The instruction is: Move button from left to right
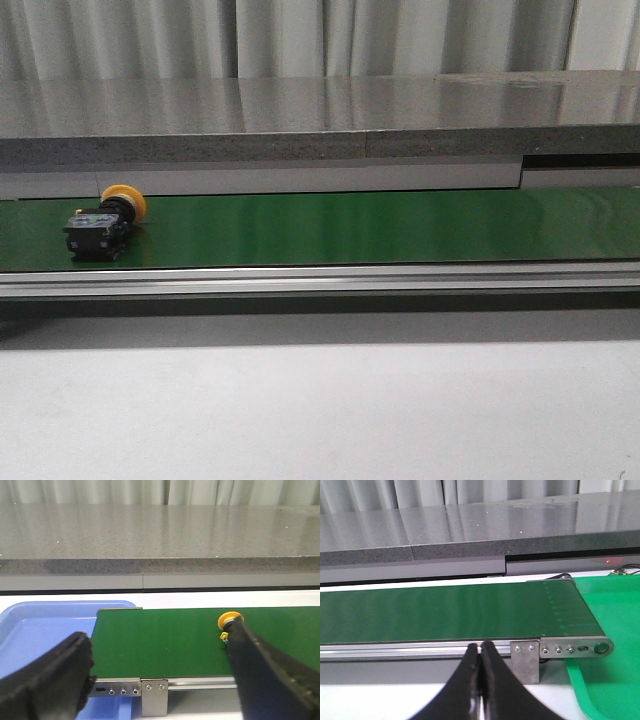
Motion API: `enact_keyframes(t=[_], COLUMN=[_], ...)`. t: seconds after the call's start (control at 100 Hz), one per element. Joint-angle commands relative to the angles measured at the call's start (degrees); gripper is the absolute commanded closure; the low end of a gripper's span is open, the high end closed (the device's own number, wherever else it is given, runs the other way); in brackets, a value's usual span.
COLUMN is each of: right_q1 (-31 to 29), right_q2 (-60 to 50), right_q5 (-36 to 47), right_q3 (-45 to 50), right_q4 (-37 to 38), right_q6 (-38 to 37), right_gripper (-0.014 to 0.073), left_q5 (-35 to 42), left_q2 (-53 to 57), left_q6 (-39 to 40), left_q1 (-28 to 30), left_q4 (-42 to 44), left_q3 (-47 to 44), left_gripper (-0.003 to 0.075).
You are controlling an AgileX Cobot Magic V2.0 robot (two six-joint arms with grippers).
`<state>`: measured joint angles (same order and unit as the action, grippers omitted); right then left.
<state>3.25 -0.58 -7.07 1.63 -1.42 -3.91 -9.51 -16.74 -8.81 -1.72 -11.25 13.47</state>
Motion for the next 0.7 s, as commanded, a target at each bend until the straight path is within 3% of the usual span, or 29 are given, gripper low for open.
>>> enact_keyframes(t=[0.0, 0.21, 0.69], right_q1=[0.1, 0.1, 0.1], right_q2=[-1.1, -1.1, -0.8], right_q5=[4.7, 4.7, 10.1], right_q3=[-0.9, -0.9, -4.3], right_q4=[0.3, 0.3, 0.3], right_q6=[0.3, 0.3, 0.3], right_gripper=[0.066, 0.066, 0.066], left_q5=[5.0, 5.0, 5.0], left_q2=[-0.3, -0.3, -0.3], left_q6=[0.0, 0.0, 0.0], left_q1=[-0.4, -0.4, -0.4], left_q4=[-0.6, -0.6, -0.6], left_q3=[1.6, 1.6, 1.6], left_gripper=[0.0381, 0.0738, 0.0741])
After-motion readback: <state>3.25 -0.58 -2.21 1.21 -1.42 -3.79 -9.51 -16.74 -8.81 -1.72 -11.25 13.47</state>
